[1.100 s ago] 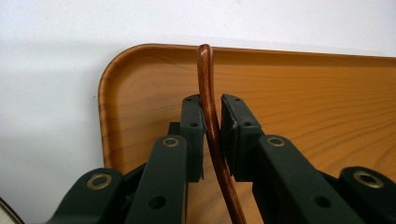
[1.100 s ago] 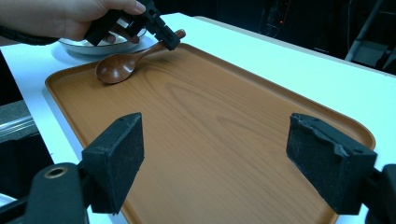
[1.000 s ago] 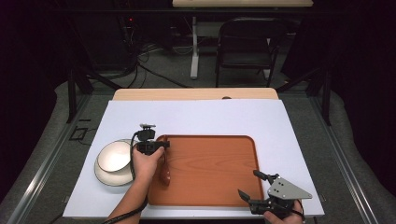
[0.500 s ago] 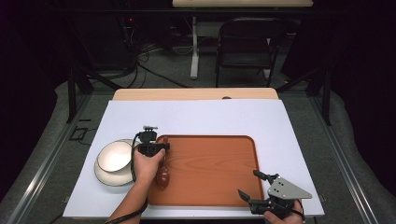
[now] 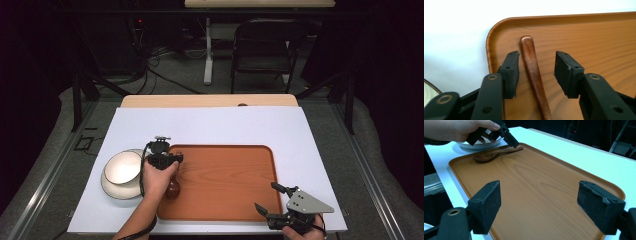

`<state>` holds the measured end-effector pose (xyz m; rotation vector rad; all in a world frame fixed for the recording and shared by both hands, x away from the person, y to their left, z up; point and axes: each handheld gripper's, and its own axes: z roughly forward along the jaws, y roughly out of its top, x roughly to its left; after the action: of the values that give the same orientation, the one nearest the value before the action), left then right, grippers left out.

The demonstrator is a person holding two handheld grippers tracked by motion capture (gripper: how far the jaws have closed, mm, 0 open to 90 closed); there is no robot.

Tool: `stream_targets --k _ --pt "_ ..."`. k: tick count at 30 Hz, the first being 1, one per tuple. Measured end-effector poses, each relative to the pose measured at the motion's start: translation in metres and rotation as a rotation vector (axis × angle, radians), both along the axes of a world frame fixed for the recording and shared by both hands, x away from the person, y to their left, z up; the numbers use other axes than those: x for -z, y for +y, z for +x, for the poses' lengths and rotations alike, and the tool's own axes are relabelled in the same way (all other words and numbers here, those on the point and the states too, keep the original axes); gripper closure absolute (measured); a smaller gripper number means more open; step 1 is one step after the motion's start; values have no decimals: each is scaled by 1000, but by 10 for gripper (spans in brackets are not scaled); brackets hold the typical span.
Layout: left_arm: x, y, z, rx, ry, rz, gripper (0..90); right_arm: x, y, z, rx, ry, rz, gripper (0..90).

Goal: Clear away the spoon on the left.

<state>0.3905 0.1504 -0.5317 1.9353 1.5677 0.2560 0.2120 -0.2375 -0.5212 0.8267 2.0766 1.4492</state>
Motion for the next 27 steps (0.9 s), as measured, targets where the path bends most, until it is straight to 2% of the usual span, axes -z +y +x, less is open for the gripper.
stream_targets --k 4,10,14,19,22,27 --pt "-4 0 -3 8 -13 -2 537 0 0 0 1 0 0 188" --pt "-19 7 -16 25 -77 -2 529 0 0 0 2 1 -1 189" --pt "-27 13 -29 34 -124 -25 504 0 0 0 2 0 -5 189" --pt "-34 22 -46 53 -190 -21 441 0 1 -1 3 -1 -6 190" --pt "-37 29 -57 56 -216 -41 424 1 1 0 3 2 -10 190" --pt "-40 41 -77 74 -245 -27 418 1 2 0 6 7 -12 190"
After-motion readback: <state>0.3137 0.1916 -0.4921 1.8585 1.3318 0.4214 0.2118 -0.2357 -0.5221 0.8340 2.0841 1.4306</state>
